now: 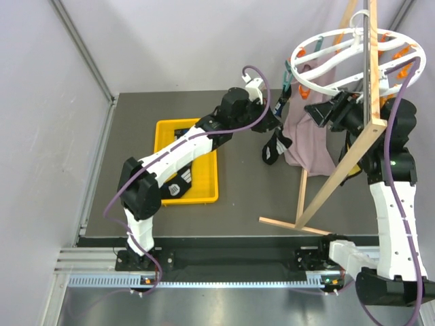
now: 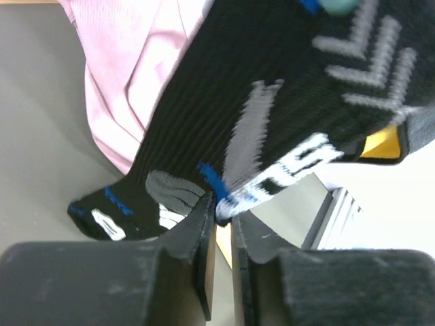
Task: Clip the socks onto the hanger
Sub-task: Rotate the hanger, then open the clamp at the hanger.
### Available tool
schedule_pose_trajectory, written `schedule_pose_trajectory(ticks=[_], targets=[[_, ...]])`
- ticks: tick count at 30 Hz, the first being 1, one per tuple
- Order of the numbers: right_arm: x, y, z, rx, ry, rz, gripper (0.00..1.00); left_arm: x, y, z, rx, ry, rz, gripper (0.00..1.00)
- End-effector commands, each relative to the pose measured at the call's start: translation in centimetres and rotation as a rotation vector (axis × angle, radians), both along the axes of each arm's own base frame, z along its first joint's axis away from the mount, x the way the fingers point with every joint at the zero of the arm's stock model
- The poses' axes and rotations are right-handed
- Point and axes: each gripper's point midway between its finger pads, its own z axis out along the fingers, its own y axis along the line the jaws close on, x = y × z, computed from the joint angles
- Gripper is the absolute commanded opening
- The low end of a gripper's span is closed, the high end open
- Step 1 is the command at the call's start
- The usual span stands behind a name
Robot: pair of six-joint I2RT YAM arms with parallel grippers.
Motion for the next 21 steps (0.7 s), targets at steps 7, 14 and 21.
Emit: schedule_pose_trajectory(ticks=[7,14,21], targets=[[-0.6,-1.5,2.6,-0.035,-0.096,-0.108,0.66,-0.6,2.9,6.4,-0.096,-0.078,0.02,0.57],[-0.8,-1.7,2.1,-0.032,-0.08,-0.124,0.66,-3.6,5.2,12.8,-0.281,-0.207,0.005,0.6],[-1.1,-1.5,2.4,-0.002,-0.089,-0.119,0.64,-7.1,4.9,16.5,-0.491,-0.324,-0.111,0.59]])
